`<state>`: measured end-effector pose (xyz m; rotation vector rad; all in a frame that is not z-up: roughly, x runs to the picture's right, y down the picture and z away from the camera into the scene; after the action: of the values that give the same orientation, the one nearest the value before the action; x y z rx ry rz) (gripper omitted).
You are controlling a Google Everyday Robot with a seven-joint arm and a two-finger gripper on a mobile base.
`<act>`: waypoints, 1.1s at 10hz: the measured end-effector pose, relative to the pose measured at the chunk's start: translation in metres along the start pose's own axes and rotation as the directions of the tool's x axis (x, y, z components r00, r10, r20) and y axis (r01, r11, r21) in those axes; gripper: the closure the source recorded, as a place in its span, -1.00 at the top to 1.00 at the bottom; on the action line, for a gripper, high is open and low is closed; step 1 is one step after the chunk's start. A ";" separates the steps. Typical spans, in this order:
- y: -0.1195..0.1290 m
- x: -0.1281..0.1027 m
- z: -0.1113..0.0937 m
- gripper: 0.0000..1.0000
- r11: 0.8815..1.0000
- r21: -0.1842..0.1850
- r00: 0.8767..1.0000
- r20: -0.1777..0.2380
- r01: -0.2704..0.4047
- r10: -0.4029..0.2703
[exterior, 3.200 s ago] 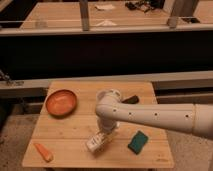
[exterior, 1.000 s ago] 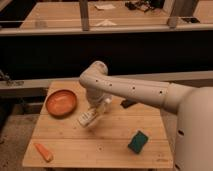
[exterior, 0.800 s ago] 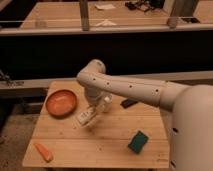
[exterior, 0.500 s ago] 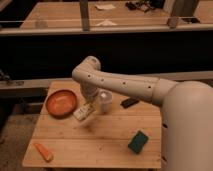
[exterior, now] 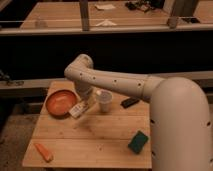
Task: Place the bottle in the ceramic bowl
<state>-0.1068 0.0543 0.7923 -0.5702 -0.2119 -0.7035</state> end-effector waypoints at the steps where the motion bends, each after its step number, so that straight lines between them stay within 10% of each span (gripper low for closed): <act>1: -0.004 0.001 0.000 -0.97 1.000 -0.001 1.000 -0.010 0.002 -0.002; 11: -0.055 -0.015 0.003 -0.97 0.999 0.013 0.998 -0.062 0.032 -0.031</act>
<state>-0.1543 0.0301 0.8120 -0.5317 -0.1689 -0.7482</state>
